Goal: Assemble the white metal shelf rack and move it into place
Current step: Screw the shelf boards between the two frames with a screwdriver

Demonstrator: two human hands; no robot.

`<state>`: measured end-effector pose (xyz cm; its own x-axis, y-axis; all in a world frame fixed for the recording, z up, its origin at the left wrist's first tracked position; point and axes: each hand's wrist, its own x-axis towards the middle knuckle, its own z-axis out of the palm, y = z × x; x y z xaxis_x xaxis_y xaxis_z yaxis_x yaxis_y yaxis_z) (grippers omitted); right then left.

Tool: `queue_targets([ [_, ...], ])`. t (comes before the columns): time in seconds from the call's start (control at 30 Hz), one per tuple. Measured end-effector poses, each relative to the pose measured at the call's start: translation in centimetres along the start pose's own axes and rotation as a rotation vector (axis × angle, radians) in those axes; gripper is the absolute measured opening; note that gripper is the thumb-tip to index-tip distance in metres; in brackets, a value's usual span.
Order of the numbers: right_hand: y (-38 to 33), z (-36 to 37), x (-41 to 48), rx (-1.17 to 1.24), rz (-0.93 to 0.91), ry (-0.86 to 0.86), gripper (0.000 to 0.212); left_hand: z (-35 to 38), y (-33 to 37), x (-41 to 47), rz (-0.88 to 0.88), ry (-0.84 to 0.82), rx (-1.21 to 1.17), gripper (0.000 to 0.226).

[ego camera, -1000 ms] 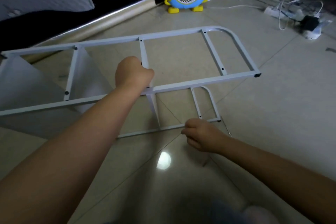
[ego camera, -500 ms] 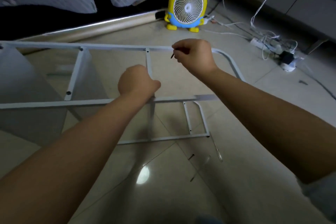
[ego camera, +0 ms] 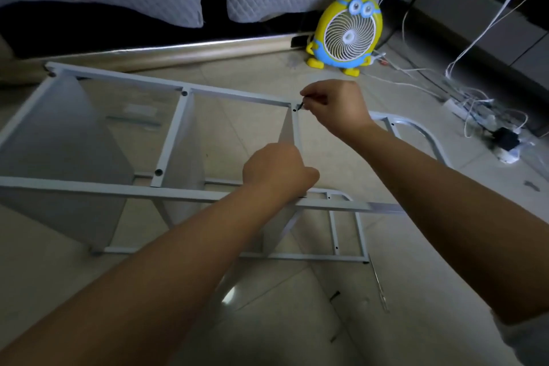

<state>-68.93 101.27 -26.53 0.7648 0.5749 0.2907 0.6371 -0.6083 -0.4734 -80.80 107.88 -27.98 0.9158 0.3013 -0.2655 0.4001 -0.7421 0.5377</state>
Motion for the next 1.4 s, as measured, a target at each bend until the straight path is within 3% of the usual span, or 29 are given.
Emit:
queue_targets([
  [0.2,-0.1,0.0,0.2,-0.118,-0.133,-0.039,0.023,0.1,-0.1,-0.2,0.025,0.023,-0.013,0.037],
  [0.43,-0.5,-0.4,1.5,-0.462,-0.288,-0.279,0.027,0.4,-0.4,-0.2,0.065,0.015,-0.064,0.043],
  [0.7,-2.0,-1.4,3.1,-0.789,-0.376,-0.497,0.027,-1.0,-2.5,-1.7,0.291,-0.068,-0.053,0.042],
  [0.8,-2.2,-1.1,3.1,-0.866,-0.412,-0.532,0.028,-1.2,-2.6,-2.1,0.302,-0.059,-0.097,0.030],
  [0.93,-2.1,-0.5,2.8,-0.852,-0.361,-0.522,0.027,-1.1,-2.6,-2.1,0.296,-0.051,-0.149,0.026],
  [1.23,-1.8,0.6,1.6,-0.698,-0.059,-0.432,0.026,-0.9,-2.2,-2.1,0.281,-0.066,-0.184,0.026],
  [1.4,-1.5,-0.1,2.2,-0.740,-0.192,-0.488,0.028,-1.0,-2.4,-2.1,0.274,-0.039,-0.224,0.025],
])
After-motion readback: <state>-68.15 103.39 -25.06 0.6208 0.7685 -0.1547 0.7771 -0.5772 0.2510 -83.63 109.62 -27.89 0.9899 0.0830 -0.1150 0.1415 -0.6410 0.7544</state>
